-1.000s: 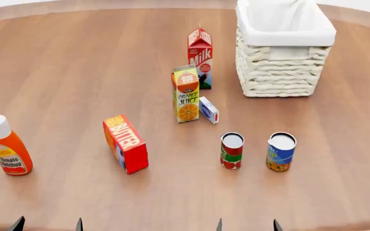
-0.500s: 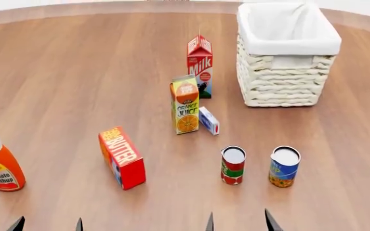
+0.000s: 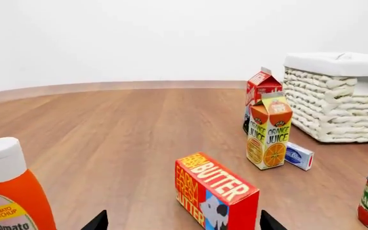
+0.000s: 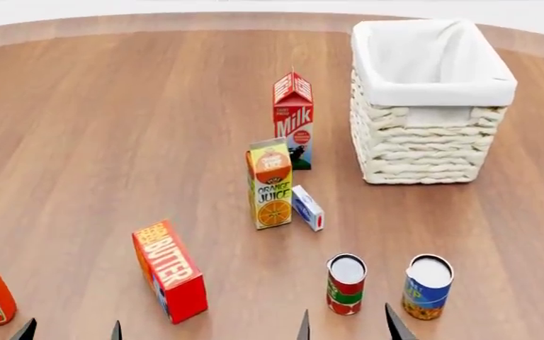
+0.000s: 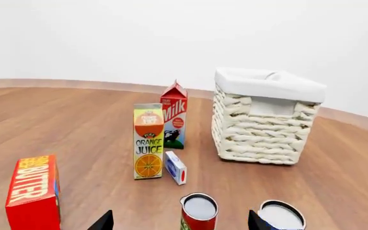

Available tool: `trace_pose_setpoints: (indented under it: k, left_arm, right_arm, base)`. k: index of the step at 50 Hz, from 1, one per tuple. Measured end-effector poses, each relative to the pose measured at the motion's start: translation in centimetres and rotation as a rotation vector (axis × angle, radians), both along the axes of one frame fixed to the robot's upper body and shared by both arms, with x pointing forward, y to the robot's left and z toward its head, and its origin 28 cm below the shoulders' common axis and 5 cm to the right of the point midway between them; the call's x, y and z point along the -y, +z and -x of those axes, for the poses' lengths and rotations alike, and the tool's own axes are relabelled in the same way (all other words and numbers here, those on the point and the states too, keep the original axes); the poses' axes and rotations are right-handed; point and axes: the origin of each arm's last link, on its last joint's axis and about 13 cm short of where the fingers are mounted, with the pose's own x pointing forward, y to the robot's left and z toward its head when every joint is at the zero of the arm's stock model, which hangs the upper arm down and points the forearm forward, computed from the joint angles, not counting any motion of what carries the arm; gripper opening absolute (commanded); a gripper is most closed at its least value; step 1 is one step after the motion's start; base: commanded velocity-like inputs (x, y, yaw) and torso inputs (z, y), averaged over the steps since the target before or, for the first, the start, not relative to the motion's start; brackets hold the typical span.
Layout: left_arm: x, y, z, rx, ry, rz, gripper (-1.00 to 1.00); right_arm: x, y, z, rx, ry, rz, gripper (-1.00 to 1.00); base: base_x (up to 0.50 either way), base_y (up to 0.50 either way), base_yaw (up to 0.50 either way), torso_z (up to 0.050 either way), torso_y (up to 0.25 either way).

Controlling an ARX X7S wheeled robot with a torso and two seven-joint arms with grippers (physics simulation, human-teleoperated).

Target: Pick up the orange juice, and put it in the basket.

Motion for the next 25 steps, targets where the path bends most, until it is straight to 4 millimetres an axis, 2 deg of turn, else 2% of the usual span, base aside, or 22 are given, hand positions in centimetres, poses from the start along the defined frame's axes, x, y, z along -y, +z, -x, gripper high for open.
trace_pose_setpoints:
  k: [25]
  left_arm:
    - [0.00, 0.00, 0.00, 0.000, 0.000, 0.000, 1.00]
  right_arm:
    - [-0.18, 0.06, 0.03, 0.005, 0.010, 0.004, 1.00]
  base:
    - [0.25, 0.00, 0.00, 0.000, 0.000]
